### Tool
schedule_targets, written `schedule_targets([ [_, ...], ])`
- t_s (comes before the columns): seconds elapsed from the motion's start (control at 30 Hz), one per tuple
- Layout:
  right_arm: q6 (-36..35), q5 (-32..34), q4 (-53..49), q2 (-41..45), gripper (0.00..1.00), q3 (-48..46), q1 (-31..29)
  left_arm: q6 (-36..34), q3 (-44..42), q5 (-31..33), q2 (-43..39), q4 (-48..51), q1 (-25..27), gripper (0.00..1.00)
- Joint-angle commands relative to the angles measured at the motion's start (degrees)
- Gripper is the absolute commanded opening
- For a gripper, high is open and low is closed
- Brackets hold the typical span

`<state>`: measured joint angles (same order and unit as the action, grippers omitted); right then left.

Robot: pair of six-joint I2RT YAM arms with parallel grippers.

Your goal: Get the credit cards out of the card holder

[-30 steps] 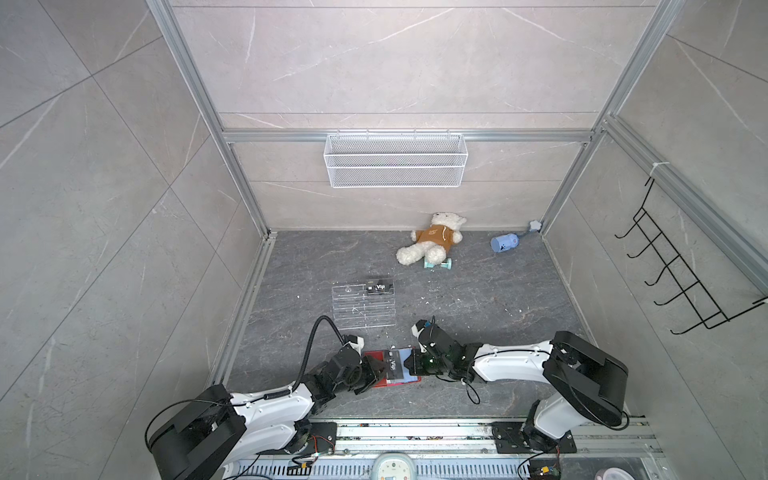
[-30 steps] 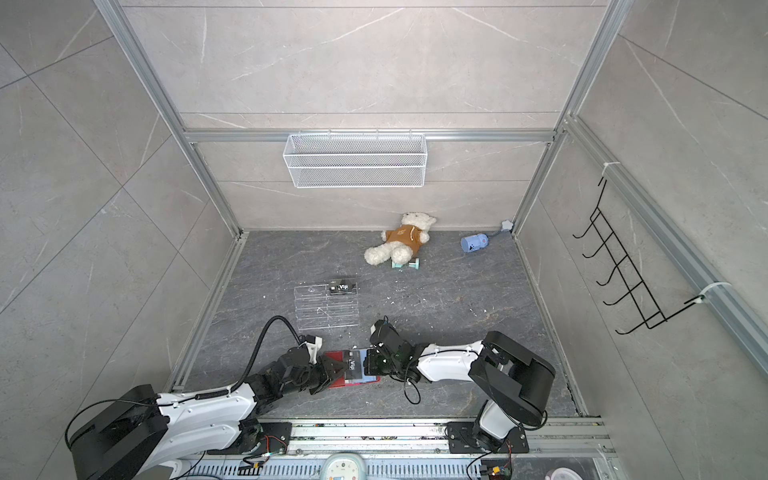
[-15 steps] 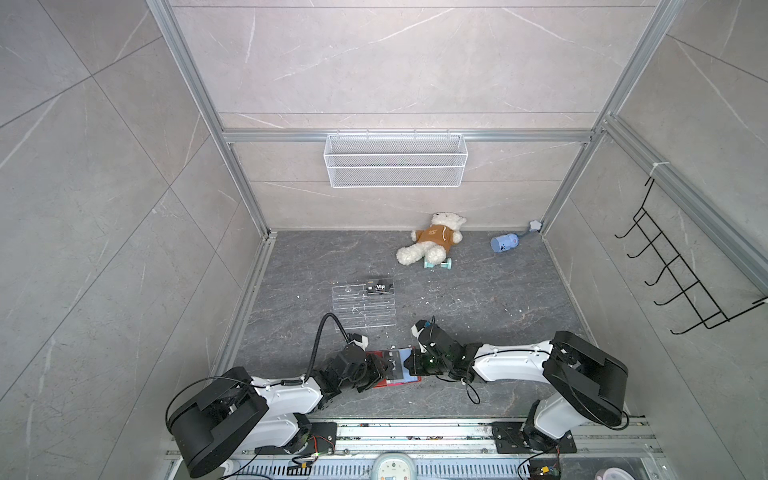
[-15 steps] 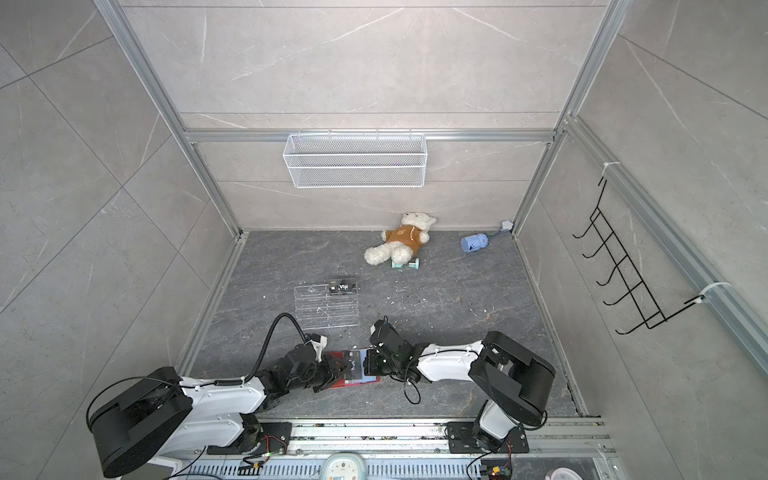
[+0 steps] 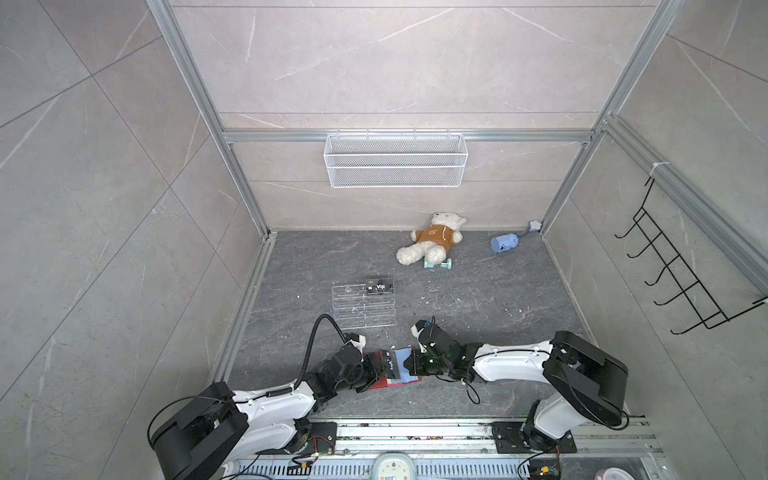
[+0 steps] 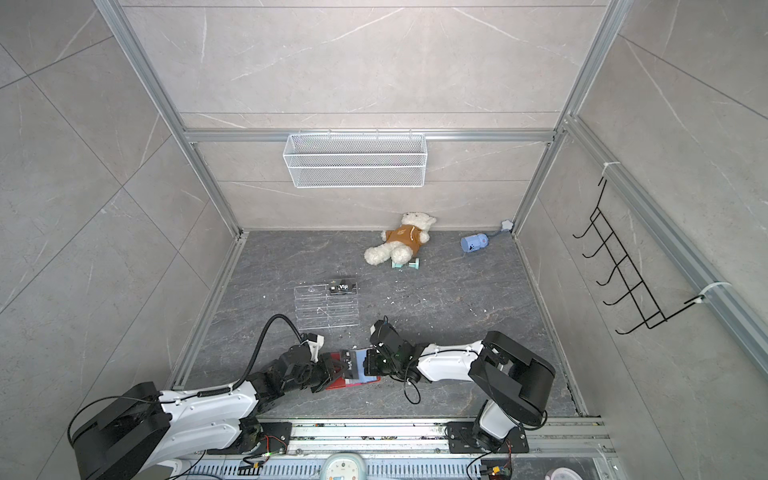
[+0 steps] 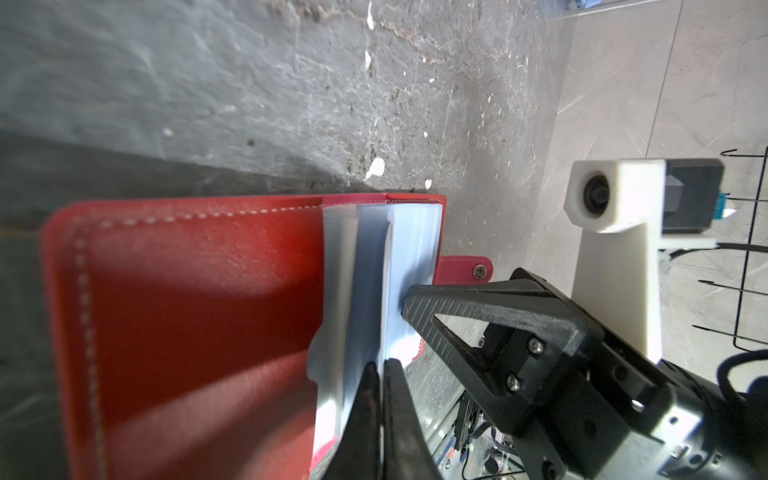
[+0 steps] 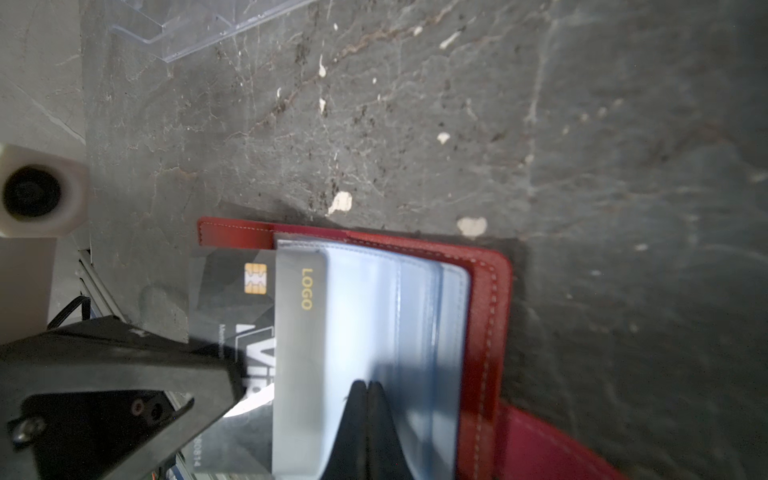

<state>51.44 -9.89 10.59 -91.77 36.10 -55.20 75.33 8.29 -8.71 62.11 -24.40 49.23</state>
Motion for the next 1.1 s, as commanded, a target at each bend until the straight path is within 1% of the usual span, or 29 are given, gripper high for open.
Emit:
schedule_targets([
  [0.0, -0.73, 0.22, -3.28, 0.0, 0.0, -1.38, -0.23, 1.05, -0.39, 2.58, -3.24, 4.1, -0.14, 0.04],
  [0.2, -0.49, 0.14, -2.93, -0.2, 0.0, -1.2, -0.2, 1.64, 0.1, 3.8, -7.4, 8.86, -0.18, 0.0],
  [0.33, 0.63, -0.97, -0.83, 0.78, 0.0, -1.42, -0.14, 2.42, 0.72, 4.63, -9.88, 10.55, -0.19, 0.0],
  [0.4, 1.11, -1.31, -0.38, 1.66, 0.0, -0.99, -0.11, 2.42, 1.94, 5.55, -11.29, 13.18, -0.14, 0.0],
  [0.7, 0.34, -1.02, -4.93, 4.43, 0.0, 3.38, -0.17, 4.53, 3.61, 10.44, -19.09, 19.83, -0.23, 0.0],
  [0.8, 0.24, -0.11, -6.34, 5.59, 0.03, 4.23, -0.17, 4.75, 4.12, 11.24, -21.39, 21.69, -0.18, 0.0],
  [0.9, 0.24, 1.23, -7.68, 6.96, 0.09, 4.67, -0.1, 4.69, 5.09, 11.83, -22.71, 23.27, -0.16, 0.0],
  [0.97, 0.24, 2.02, -8.22, 7.99, 0.14, 4.86, -0.04, 4.84, 5.5, 12.43, -23.42, 23.85, -0.17, 0.0],
  [1.03, 0.26, 2.86, -8.72, 9.22, 0.23, 4.77, -0.05, 5.23, 5.83, 13.17, -24.04, 24.12, -0.19, 0.0],
  [1.07, 0.17, 3.45, -9.29, 10.0, 0.29, 4.77, 0.01, 5.35, 5.94, 13.49, -24.27, 24.14, -0.14, 0.0],
])
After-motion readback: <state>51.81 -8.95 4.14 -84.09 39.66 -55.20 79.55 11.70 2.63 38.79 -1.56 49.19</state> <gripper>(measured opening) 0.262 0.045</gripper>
